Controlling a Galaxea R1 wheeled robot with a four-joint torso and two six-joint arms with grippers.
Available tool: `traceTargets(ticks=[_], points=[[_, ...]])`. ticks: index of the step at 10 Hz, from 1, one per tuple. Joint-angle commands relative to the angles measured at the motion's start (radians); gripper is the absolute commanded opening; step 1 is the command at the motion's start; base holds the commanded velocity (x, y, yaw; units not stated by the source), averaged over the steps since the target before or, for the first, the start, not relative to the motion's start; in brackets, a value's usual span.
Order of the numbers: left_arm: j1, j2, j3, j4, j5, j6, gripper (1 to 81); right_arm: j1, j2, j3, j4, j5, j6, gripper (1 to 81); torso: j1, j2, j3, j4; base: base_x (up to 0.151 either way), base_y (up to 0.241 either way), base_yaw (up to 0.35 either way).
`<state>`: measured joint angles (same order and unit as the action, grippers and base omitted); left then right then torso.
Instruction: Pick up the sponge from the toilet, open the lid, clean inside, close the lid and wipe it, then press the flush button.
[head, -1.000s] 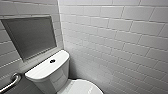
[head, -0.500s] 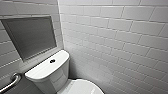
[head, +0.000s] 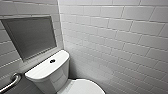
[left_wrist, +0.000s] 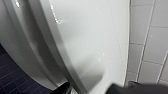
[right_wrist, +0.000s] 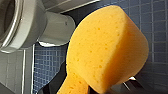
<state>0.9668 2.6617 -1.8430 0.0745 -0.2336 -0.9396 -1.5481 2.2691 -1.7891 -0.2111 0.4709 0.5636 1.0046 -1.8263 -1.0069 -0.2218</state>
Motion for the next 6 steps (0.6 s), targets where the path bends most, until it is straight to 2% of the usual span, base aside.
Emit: traceTargets(ticks=[1, 3, 5, 6], points=[[-0.19, -0.031, 0.114, 0.036, -0.185, 0.018, 81.1, 0.036, -0.049, 0.004, -0.019, -0.029, 0.002, 1.0, 0.0, 0.0, 0.0, 0.0, 0.0, 0.0, 0.0], [-0.188, -0.055, 0.152, 0.036, -0.202, 0.005, 81.1, 0.036, -0.049, 0.005, -0.017, -0.028, 0.004, 1.0, 0.0, 0.0, 0.0, 0.0, 0.0, 0.0, 0.0], [-0.188, -0.069, 0.168, 0.034, -0.205, 0.001, 81.1, 0.035, -0.049, 0.007, -0.016, -0.028, 0.004, 1.0, 0.0, 0.0, 0.074, 0.0, 0.0, 0.0, 0.0], [-0.188, -0.072, 0.171, 0.034, -0.205, -0.007, 81.1, 0.033, -0.049, 0.005, -0.016, -0.028, 0.004, 1.0, 0.0, 0.0, 0.005, 0.0, 0.0, 0.0, 0.0]])
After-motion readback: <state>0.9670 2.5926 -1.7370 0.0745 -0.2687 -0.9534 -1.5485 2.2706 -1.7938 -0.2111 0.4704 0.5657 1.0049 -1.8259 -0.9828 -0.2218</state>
